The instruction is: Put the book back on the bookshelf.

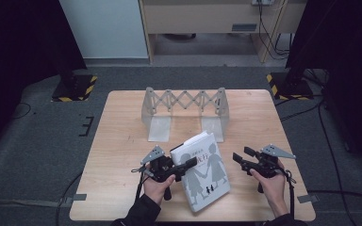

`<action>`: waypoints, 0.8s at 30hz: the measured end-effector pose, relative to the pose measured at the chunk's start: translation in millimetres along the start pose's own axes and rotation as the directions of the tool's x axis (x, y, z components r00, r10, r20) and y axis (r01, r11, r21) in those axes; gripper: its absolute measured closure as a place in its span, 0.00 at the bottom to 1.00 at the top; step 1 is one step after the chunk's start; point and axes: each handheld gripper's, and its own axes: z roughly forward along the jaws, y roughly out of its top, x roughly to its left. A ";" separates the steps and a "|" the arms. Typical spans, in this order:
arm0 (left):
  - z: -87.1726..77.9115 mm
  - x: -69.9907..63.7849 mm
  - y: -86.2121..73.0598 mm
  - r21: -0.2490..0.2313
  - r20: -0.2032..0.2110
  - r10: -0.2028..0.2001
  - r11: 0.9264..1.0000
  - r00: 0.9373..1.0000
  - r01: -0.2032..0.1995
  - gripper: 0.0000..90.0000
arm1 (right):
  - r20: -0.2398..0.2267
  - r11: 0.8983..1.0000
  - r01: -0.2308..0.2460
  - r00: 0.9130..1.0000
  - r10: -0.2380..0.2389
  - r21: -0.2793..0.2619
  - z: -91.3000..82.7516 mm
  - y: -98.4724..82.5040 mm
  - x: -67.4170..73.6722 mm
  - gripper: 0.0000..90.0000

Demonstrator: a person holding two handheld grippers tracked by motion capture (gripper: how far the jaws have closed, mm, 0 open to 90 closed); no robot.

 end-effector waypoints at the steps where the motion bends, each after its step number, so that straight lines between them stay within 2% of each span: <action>1: -0.3 -0.9 0.6 0.001 0.009 -0.005 1.000 1.000 0.005 0.55 | 0.038 1.000 0.013 0.999 -0.014 0.028 0.6 -1.6 -2.6 0.35; 4: -1.0 -5.4 2.6 0.008 0.023 0.008 1.000 1.000 -0.009 0.56 | 0.118 0.993 0.056 0.991 -0.068 0.100 3.1 -5.2 -6.7 0.32; 5: -1.2 -6.6 3.1 0.011 0.024 0.017 1.000 1.000 -0.017 0.56 | 0.150 0.988 0.071 0.984 -0.092 0.140 4.3 -7.1 -8.7 0.31; 10: -2.4 -13.4 5.8 0.016 0.034 0.046 0.999 0.998 -0.047 0.57 | 0.197 0.971 0.074 0.973 -0.120 0.226 6.6 -12.0 -15.7 0.28; 15: -2.5 -16.7 7.0 0.023 0.040 0.066 0.997 0.997 -0.067 0.58 | 0.230 0.965 0.070 0.965 -0.130 0.252 6.6 -14.3 -20.4 0.28; 20: -4.0 -16.8 8.4 0.027 0.039 0.069 0.997 0.997 -0.070 0.58 | 0.237 0.961 0.080 0.961 -0.145 0.264 7.0 -15.2 -22.8 0.27; 22: -4.9 -17.1 9.3 0.029 0.036 0.068 0.997 0.997 -0.069 0.58 | 0.241 0.960 0.070 0.961 -0.138 0.272 7.5 -16.1 -23.4 0.26; 24: -7.0 -19.7 12.0 0.030 0.026 0.081 0.996 0.996 -0.082 0.58 | 0.244 0.958 0.070 0.959 -0.141 0.279 7.9 -16.9 -24.5 0.26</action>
